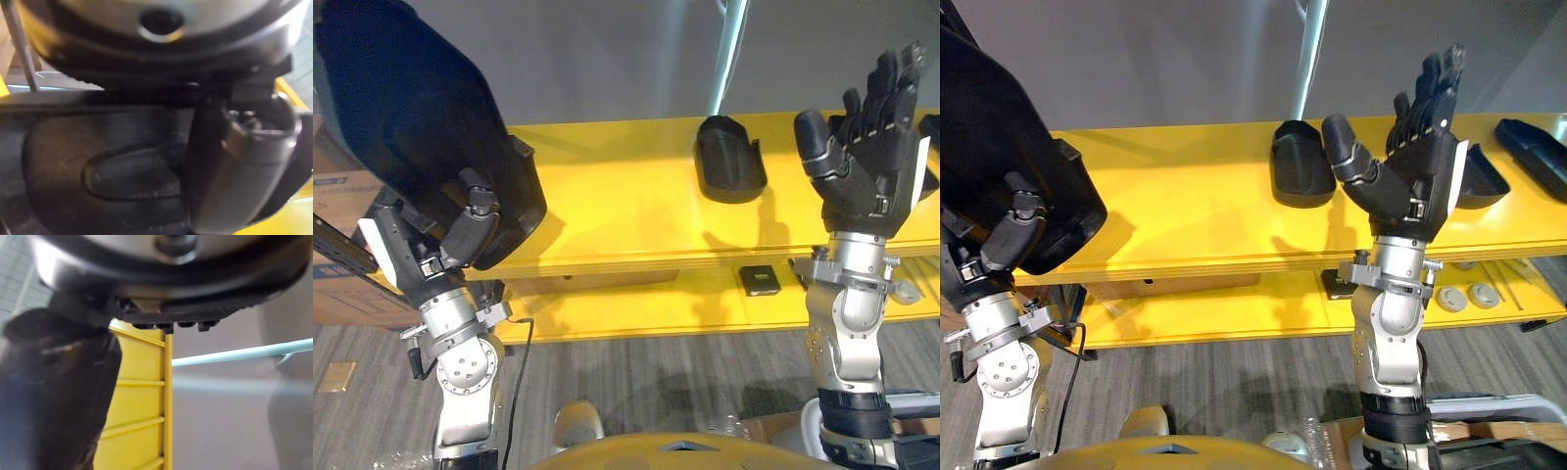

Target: Walk over and take three plastic housings, then place them on the shelf

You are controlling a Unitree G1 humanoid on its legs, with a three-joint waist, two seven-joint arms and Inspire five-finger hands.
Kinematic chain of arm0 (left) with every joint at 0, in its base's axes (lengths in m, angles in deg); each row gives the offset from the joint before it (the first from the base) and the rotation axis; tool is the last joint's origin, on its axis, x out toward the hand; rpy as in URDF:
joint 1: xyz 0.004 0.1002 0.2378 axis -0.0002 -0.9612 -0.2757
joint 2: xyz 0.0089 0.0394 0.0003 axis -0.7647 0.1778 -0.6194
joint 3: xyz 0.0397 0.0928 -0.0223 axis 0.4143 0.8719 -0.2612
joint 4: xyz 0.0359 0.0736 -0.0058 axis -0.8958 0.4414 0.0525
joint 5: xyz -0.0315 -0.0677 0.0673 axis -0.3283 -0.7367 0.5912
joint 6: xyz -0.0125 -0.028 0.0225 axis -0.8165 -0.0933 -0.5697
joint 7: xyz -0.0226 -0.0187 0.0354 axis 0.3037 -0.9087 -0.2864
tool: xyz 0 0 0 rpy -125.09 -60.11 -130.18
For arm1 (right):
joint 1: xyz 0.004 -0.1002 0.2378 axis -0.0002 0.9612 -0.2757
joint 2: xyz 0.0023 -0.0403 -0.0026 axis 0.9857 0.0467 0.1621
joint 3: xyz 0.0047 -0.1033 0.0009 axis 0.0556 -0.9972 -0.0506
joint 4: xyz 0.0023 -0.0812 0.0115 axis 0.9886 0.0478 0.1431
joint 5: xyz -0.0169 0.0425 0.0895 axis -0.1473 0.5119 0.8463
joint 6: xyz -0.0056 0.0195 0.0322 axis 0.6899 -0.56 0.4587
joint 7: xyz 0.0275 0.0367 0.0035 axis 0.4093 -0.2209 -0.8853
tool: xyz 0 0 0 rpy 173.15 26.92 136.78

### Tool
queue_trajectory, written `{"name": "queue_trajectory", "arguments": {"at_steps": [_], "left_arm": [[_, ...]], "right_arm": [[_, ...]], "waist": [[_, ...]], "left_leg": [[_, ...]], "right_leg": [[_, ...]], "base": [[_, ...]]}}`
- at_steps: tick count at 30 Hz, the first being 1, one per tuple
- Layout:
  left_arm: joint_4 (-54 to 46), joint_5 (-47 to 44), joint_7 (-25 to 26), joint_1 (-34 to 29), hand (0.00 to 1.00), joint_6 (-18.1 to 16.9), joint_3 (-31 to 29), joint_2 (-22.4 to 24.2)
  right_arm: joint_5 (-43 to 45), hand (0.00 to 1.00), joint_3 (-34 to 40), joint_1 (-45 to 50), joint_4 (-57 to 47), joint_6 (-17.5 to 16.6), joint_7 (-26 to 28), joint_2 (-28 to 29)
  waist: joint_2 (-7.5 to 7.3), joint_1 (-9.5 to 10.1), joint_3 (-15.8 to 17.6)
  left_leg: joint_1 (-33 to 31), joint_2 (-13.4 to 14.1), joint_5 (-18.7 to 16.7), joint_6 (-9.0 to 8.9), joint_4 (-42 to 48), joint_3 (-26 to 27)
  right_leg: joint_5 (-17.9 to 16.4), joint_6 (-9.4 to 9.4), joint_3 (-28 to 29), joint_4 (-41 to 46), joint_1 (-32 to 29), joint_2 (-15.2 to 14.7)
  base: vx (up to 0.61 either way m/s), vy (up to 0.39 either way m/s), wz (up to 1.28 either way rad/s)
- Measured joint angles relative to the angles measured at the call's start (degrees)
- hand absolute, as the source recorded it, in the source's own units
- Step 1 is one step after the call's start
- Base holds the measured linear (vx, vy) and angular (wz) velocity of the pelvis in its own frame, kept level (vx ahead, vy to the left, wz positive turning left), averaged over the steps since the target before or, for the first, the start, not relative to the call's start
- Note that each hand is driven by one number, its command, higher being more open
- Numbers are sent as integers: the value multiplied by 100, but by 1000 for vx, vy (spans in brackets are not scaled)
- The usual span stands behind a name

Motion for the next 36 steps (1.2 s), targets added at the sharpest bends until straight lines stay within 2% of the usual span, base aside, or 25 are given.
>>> {"name": "queue_trajectory", "arguments": {"at_steps": [1,2,3,5,6,8,9,11,14,15,19,21,23,27,28,30,33,36], "left_arm": [[35,-1,-3,41,0,3,31,-34],[33,-1,-7,86,0,-3,21,-105],[34,-7,-16,115,0,-3,-26,-213],[32,-68,-157,73,0,-2,-154,-302],[-28,-314,-365,-22,0,-3,-365,-306],[-179,-600,-520,-169,0,-20,-606,-305],[-266,-771,-638,-243,0,-21,-735,-298],[-329,-1043,-889,-261,0,-21,-770,-262],[-504,-1802,-1621,-266,0,21,-580,-263],[-512,-2033,-1954,-129,0,136,-410,-274],[-502,-2776,-2430,339,0,669,-64,-425],[-354,-3109,-2397,761,0,1041,-18,-665],[17,-3377,-2281,1159,0,1297,-17,-904],[1108,-3586,-1838,1944,0,1575,-126,-1571],[1588,-3612,-1643,2299,0,1747,-246,-1829],[2057,-3604,-1448,2699,0,2041,-331,-2151],[2579,-3624,-1360,3009,0,2548,-468,-2633],[3046,-3643,-1438,3149,0,2907,-484,-2861]], "right_arm": [[11,100,2,68,5,8,-3,83],[0,100,-5,160,3,7,71,176],[0,100,-13,210,5,54,104,239],[-17,100,-55,355,5,160,116,291],[-98,100,-72,584,3,268,107,433],[-123,100,-81,818,0,341,102,613],[-112,100,-63,1032,0,383,76,722],[-105,100,18,1315,3,460,21,838],[-121,100,107,1479,2,473,-22,909],[-144,100,146,1491,2,473,-55,905],[-378,100,183,1482,3,586,-156,812],[-327,100,233,1499,59,712,-139,665],[-212,100,332,1565,169,728,-102,627],[-86,100,476,1767,516,735,-130,628],[1,100,571,1781,975,753,-142,629],[5,100,781,1815,1712,786,-142,630],[-80,100,1072,2052,2832,796,-109,630],[-711,100,1001,2386,3047,795,14,624]], "waist": [[-89,-10,21],[-225,-26,24],[-312,-64,38],[-355,-54,47],[-372,7,38],[-430,29,14],[-460,17,-4],[-461,-111,-5],[-425,-298,-18],[-423,-348,-20],[-400,-444,-35],[-374,-565,-49],[-360,-604,-58],[-340,-814,-80],[-338,-923,-82],[-331,-937,-86],[-233,-1010,-126],[-84,-1037,-174]], "left_leg": [[75,-190,25,51,-48,79],[139,-475,13,180,-167,193],[144,-660,-14,284,-181,276],[239,-758,-47,354,-232,423],[343,-751,-89,370,-317,587],[388,-743,-113,355,-383,796],[397,-732,-113,351,-425,893],[396,-719,-101,334,-448,919],[389,-645,-73,302,-503,986],[406,-611,-29,277,-561,1022],[438,-494,87,212,-719,1149],[489,-437,125,184,-799,1307],[700,-436,160,171,-962,1484],[912,-457,214,155,-1168,1775],[942,-460,240,150,-1256,1864],[942,-460,293,147,-1339,1968],[1014,-470,449,119,-1574,1994],[1046,-476,499,112,-1678,2009]], "right_leg": [[10,4,80,33,-27,-192],[52,18,142,26,-100,-471],[121,97,174,6,-111,-663],[279,131,190,-19,-140,-777],[421,98,169,-72,-183,-782],[473,74,94,-135,-285,-782],[519,118,97,-251,-307,-768],[571,171,95,-358,-300,-736],[631,190,102,-494,-322,-648],[643,184,122,-523,-359,-605],[767,123,195,-650,-422,-450],[854,116,291,-692,-503,-382],[879,105,411,-694,-495,-360],[931,82,613,-702,-580,-341],[972,67,673,-719,-641,-320],[1035,49,748,-800,-716,-292],[1060,55,741,-863,-718,-239],[1059,54,743,-889,-718,-224]], "base": [[69,389,-15],[27,327,-12],[18,305,-10],[-2,195,-30],[-25,145,-55],[-13,66,-60],[4,-1,-44],[10,-23,-17],[17,-37,-11],[25,-51,-13],[27,-45,-18],[20,-24,-32],[5,-2,-47],[-25,7,-38],[-46,-4,-29],[-52,-20,-24],[-12,-32,-5],[3,-8,-1]]}}
